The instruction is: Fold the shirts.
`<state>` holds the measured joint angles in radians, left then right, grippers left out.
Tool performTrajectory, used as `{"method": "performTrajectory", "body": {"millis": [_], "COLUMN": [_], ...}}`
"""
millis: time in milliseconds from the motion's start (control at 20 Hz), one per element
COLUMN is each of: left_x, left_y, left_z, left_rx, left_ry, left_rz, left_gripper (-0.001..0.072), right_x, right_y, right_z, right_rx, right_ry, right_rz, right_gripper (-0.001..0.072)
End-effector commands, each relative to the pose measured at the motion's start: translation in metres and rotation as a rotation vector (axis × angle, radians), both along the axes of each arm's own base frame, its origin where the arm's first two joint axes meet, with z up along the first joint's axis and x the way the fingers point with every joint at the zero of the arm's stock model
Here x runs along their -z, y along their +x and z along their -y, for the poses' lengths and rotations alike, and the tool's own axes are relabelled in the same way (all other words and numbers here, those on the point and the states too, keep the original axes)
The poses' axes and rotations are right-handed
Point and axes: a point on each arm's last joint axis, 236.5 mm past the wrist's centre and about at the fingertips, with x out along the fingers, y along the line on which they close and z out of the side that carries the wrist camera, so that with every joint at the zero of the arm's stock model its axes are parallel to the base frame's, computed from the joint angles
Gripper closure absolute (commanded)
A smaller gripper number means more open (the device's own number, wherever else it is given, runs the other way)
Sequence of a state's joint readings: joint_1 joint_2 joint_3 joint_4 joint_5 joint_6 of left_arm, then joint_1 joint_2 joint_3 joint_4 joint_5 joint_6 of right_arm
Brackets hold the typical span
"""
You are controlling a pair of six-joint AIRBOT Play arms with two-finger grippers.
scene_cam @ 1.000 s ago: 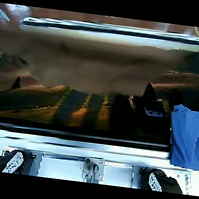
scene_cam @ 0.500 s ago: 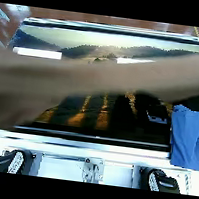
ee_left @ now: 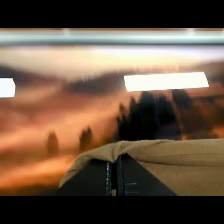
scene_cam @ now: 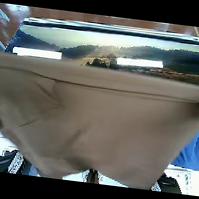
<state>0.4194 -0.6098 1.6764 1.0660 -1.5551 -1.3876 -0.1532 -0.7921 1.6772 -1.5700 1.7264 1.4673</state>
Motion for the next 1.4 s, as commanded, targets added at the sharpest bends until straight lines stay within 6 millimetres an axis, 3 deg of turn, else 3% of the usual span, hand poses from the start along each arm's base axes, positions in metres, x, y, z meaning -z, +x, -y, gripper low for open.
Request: {"method": "performTrajectory", "body": {"millis": [0,100,200,300,400,500,600,700,850,950,1050,1200,1250,1350], "left_x": [0.115,0.182,0.253,0.298,0.324,0.340,0.352,0.373,0.401,0.402,0.407,0.430,0.438,0.454], "left_y": [0.055,0.104,0.150,0.196,0.249,0.293,0.321,0.337,0.333,0.314,0.270,0.183,0.169,0.161], "left_z": [-0.025,-0.038,-0.031,-0.023,-0.023,-0.023,-0.022,-0.018,-0.010,-0.012,-0.010,0.000,-0.002,-0.002], "left_rx": [-0.001,-0.031,-0.024,-0.022,-0.057,-0.085,-0.098,-0.096,-0.078,-0.028,0.059,0.177,0.165,0.132], "left_ry": [-0.104,-0.189,-0.242,-0.253,-0.247,-0.239,-0.229,-0.225,-0.228,-0.193,-0.141,-0.102,-0.093,-0.116], "left_rz": [-0.256,-0.320,-0.418,-0.456,-0.401,-0.346,-0.312,-0.330,-0.408,-0.495,-0.687,-1.052,-1.109,-1.152], "left_gripper": [0.0671,0.0671,0.0671,0.0670,0.0670,0.0670,0.0670,0.0670,0.0669,0.0670,0.0670,0.0670,0.0670,0.0670], "right_x": [0.109,0.160,0.201,0.238,0.265,0.278,0.282,0.298,0.338,0.344,0.341,0.345,0.352,0.368], "right_y": [0.046,0.103,0.162,0.217,0.263,0.302,0.332,0.345,0.334,0.314,0.281,0.217,0.202,0.191], "right_z": [0.002,-0.002,-0.007,-0.018,-0.025,-0.034,-0.042,-0.046,-0.048,-0.046,-0.045,-0.047,-0.045,-0.048], "right_rx": [-0.002,-0.015,0.005,0.005,-0.012,-0.057,-0.069,-0.010,0.023,0.022,0.019,-0.013,-0.016,-0.011], "right_ry": [0.067,0.122,0.202,0.282,0.270,0.211,0.179,0.234,0.272,0.282,0.305,0.301,0.287,0.300], "right_rz": [-0.276,-0.255,-0.213,-0.150,-0.060,0.058,0.171,0.204,0.091,-0.009,-0.141,-0.400,-0.468,-0.538], "right_gripper": [0.0649,0.0649,0.0649,0.0649,0.0649,0.0649,0.0649,0.0649,0.0649,0.0649,0.0648,0.0649,0.0649,0.0649]}}
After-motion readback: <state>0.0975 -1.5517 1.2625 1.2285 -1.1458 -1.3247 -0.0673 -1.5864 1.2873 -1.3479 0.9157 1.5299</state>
